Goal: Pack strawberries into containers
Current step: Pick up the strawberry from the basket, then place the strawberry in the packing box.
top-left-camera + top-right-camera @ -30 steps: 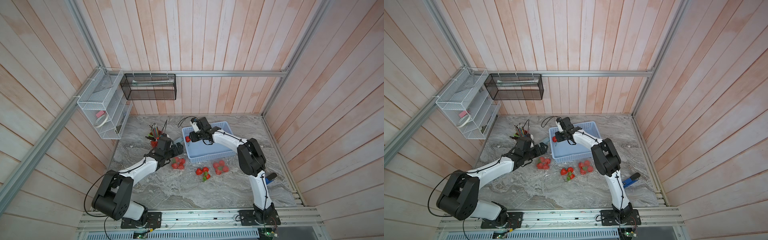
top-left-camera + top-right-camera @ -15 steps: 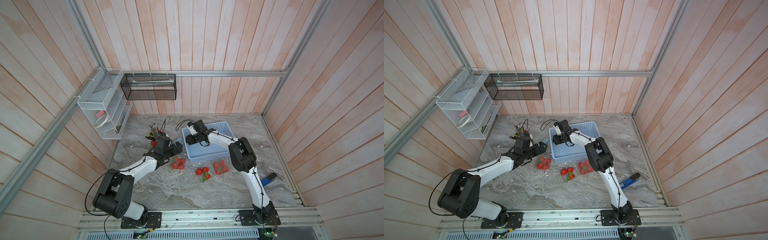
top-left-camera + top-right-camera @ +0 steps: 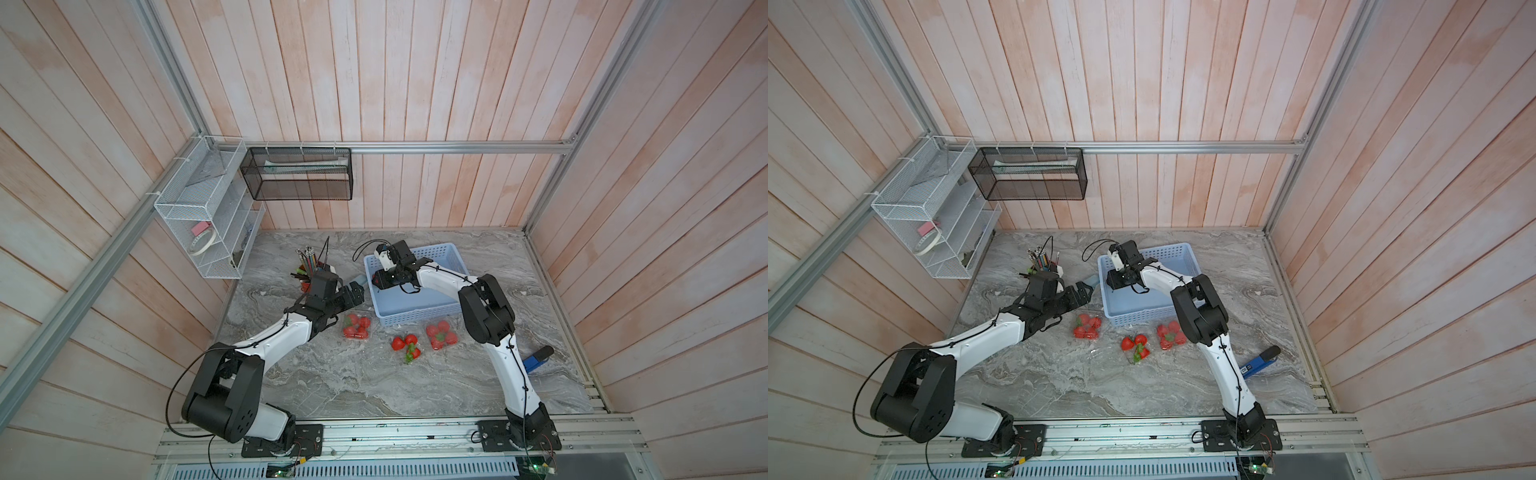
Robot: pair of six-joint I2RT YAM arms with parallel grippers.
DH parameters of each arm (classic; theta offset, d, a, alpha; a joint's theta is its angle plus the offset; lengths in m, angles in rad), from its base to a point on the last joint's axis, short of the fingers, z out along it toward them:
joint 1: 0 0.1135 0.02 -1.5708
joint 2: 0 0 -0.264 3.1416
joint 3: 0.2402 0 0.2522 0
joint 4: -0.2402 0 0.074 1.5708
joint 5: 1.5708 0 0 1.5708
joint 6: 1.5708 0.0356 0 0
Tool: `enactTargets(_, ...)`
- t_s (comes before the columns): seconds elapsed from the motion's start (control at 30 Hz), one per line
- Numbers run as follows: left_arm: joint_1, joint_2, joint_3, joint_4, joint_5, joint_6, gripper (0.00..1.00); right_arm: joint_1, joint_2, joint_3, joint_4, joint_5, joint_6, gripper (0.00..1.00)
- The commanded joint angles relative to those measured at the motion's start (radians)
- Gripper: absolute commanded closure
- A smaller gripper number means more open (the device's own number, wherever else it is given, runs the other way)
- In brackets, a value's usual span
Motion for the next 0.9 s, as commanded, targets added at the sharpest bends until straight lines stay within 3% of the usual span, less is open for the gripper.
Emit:
enactTargets(0.0,0.004,-0.041,-0.024,-0.009,0.014,0.001,0.01,-0.002,-0.141,-0.085,0.033,0.018,0.007,0.79)
enactTargets(0.33,0.006,-0.119,-0.067,-0.041,0.012,-0.010,0.01,0.025,-0.591,-0.547,0.064,0.117,0.056,0.80)
enactTargets(0.57,0.014,-0.167,-0.104,-0.056,0.024,-0.033,0.00,0.115,-0.856,-0.844,0.019,0.157,0.162,0.81)
enactTargets(0.7,0.016,-0.189,-0.117,-0.058,0.030,-0.049,0.01,0.173,-0.931,-0.943,0.021,0.140,0.244,0.81)
enactTargets(0.87,0.015,-0.220,-0.125,-0.075,0.025,-0.062,0.01,0.248,-0.918,-0.999,0.050,0.123,0.287,0.81)
